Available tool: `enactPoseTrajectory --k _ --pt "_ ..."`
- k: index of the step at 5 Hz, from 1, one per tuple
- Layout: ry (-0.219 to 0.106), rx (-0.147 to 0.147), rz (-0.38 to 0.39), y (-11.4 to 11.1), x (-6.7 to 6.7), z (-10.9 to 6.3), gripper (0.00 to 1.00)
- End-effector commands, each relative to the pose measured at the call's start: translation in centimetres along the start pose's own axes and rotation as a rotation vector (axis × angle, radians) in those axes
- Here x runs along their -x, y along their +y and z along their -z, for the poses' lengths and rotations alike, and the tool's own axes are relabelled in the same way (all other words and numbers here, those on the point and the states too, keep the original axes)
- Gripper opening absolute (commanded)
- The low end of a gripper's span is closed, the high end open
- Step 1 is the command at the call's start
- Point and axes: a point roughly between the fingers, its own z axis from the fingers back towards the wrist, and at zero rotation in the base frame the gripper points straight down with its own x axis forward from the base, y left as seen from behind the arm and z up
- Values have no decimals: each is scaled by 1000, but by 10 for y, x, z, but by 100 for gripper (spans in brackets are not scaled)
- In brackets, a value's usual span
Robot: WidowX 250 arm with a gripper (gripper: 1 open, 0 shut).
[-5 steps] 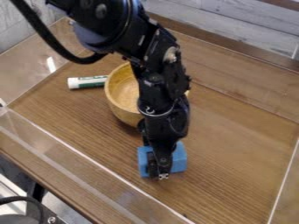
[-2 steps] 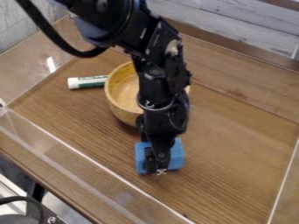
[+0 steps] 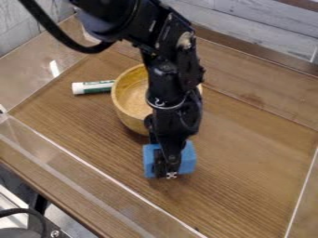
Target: Put the blue block in the brown bowl
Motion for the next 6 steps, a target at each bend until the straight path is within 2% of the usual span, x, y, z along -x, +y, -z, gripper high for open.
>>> enactPoseTrajectory --k 1,2,3,4,5,6 --pt "-52 -59 -2 12 -9 -22 0" --pt "-43 -85 1 19 -12 -37 0" --pt "-25 -138 -16 31 -13 -67 0" --pt "-31 -195 -22 41 -16 -89 0" --pt "-48 -254 -27 50 -18 -102 0" --pt "-63 -286 -20 55 -18 -102 0"
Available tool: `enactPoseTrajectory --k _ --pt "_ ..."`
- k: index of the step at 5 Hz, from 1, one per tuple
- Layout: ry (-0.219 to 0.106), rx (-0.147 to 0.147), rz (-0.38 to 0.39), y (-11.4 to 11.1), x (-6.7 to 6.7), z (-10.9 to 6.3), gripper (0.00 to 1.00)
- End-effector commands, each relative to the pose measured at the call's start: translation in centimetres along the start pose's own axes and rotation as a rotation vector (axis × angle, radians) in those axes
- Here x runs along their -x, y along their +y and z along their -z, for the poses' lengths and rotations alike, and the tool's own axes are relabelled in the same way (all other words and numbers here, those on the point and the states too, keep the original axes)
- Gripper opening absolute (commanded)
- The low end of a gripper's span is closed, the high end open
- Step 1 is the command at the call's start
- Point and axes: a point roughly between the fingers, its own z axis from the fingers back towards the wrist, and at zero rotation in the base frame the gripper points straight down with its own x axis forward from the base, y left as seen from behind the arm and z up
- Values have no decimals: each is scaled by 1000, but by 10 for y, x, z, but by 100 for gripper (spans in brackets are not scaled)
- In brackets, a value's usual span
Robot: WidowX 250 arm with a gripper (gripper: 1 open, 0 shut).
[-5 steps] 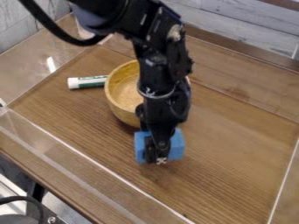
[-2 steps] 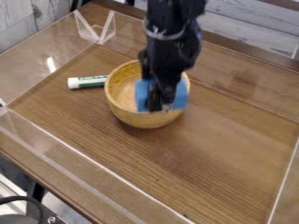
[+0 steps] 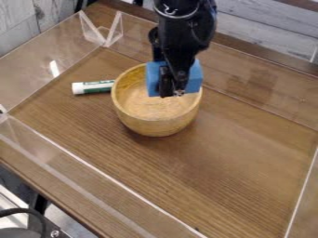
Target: Put the blue block in the brown bowl
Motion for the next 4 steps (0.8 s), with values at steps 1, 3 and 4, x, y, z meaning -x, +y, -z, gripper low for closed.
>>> enactPoseTrajectory --k 1,3,4 --pt "-64 -67 -5 14 0 -13 0" --pt "-93 -103 18 21 7 -4 0" --pt "-104 -120 25 23 9 -1 0"
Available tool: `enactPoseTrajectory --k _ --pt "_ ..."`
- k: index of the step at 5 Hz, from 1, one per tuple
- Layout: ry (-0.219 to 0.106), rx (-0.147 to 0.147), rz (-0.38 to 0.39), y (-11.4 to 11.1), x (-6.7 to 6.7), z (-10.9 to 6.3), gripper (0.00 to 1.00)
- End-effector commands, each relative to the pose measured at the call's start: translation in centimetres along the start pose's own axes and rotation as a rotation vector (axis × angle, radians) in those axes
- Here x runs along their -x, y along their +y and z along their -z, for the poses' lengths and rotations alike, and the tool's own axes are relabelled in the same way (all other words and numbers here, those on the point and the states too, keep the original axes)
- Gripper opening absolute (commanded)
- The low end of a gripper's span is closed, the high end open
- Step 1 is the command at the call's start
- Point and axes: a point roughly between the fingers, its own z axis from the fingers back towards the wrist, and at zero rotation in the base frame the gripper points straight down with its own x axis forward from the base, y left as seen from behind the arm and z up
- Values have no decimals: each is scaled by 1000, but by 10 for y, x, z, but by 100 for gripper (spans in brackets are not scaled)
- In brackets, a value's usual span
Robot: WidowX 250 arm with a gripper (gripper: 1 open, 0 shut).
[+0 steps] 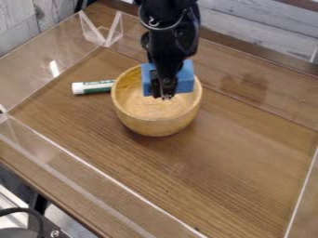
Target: Put the blue block in the brown bowl
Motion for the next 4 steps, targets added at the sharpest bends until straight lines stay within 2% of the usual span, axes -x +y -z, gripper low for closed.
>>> enactPoseTrajectory --k 1,4 --pt "-46 -68 -2 12 -1 -12 0" --pt "-77 -120 6 15 2 -6 0"
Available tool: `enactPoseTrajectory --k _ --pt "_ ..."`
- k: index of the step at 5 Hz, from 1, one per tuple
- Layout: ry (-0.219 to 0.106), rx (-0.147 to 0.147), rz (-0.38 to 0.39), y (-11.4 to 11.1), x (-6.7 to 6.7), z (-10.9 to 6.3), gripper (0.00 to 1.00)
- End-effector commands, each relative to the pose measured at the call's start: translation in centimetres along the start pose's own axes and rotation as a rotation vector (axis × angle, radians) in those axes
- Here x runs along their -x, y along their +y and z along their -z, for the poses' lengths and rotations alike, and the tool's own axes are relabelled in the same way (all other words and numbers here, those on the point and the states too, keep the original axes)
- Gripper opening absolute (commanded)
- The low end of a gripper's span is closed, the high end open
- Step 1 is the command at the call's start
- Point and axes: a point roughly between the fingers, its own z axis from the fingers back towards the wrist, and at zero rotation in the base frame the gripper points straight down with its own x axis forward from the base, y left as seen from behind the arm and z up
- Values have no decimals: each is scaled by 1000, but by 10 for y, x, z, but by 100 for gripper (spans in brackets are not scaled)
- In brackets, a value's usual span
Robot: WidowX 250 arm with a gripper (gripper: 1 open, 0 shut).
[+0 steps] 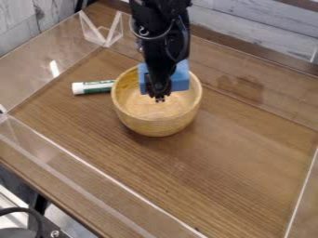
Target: Put the blue block in the brown bowl
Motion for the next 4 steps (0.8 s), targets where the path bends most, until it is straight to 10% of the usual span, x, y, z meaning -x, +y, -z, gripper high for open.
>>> enactPoseTrajectory --k 1,4 --pt "-31 -47 -11 8 -4 -8 0" --pt "-29 -42 -7 5 -10 6 0"
